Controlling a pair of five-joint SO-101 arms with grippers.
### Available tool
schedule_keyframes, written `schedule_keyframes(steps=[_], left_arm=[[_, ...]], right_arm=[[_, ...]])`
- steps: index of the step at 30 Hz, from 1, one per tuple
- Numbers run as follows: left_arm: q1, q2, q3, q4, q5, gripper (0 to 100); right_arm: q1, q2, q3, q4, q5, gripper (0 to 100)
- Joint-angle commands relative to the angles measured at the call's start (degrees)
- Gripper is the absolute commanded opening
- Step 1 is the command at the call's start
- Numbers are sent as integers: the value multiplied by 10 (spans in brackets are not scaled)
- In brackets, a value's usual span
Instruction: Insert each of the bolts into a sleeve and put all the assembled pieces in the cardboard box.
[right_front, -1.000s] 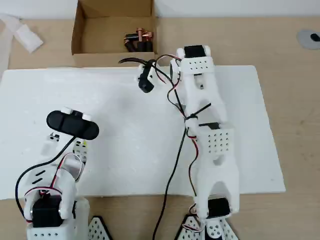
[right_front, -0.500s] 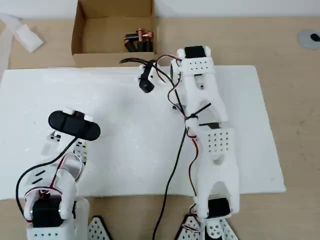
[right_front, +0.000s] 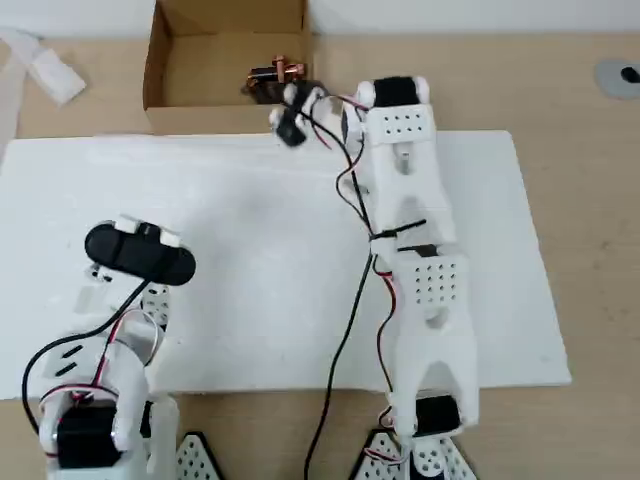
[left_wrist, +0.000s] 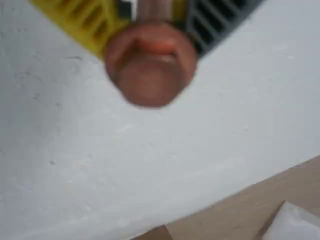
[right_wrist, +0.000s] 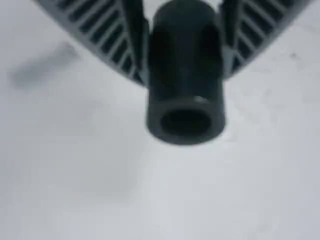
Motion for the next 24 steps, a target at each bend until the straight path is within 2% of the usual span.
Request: schedule_keyframes(steps=[1, 6, 9, 17, 21, 24], left_arm=[[-35, -5, -45, -25, 9, 6], [-116, -5, -40, -78, 92, 6], [-129, -5, -42, -85, 127, 6], [-118, -3, -47, -87, 185, 5], [-111, -1, -57, -95, 221, 4], [-73, -2, -50, -122, 235, 3]], right_arm=[[9, -116, -32, 12, -72, 9], [-3, -281, 58, 11, -198, 9], [-26, -389, 124, 11, -250, 9], [-100, -681, 321, 11, -264, 10], [-104, -816, 436, 5, -277, 10], [-102, -927, 521, -5, -299, 10]])
